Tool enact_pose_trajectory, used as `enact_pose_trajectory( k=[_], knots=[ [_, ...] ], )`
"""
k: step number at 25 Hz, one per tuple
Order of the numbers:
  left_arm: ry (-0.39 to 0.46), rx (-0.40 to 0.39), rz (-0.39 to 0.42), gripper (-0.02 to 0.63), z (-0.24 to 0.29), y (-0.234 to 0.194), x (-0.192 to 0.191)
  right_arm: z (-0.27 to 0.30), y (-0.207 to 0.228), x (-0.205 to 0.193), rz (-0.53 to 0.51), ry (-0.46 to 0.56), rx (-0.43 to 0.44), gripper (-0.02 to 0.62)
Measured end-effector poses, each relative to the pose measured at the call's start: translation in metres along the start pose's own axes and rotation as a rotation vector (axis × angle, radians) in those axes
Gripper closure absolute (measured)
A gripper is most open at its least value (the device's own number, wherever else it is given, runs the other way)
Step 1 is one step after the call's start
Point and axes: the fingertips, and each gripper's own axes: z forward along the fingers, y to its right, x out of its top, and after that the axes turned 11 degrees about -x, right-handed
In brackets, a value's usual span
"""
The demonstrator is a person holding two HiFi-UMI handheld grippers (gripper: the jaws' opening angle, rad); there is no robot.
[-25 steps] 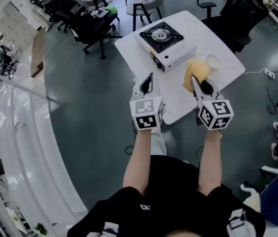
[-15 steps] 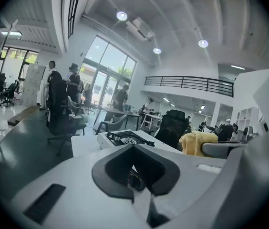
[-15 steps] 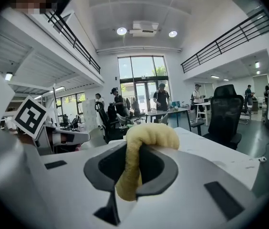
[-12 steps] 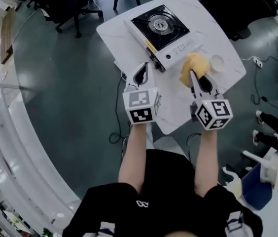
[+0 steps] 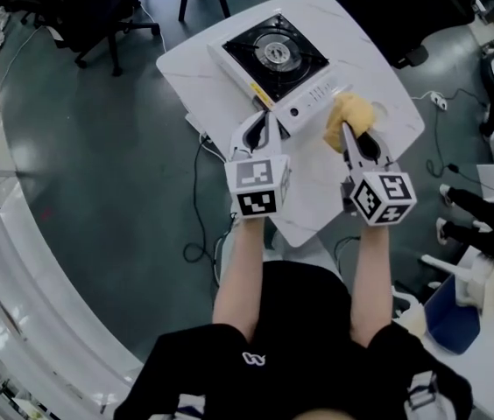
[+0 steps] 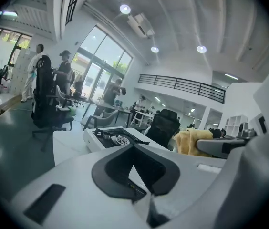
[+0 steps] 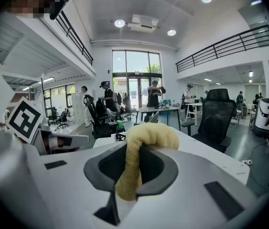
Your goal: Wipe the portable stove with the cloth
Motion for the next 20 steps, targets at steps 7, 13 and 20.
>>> enact_pose_trajectory(
  k=[7,13,20],
  knots=[
    [0.039,0.067,-0.057,0.612,-0.006,-0.037,0.006,0.010,0.010,0.002,-0.012,-0.010,-0.038,0.557],
    [0.046,-0.009,-0.037,0.612,0.002,-0.013,0.021,0.014,0.019,0.030,0.100,0.028,-0.102,0.557],
    [0.051,-0.049,-0.045,0.612,0.018,-0.002,0.025,0.020,0.036,0.038,0.076,0.022,-0.140,0.557]
  ],
)
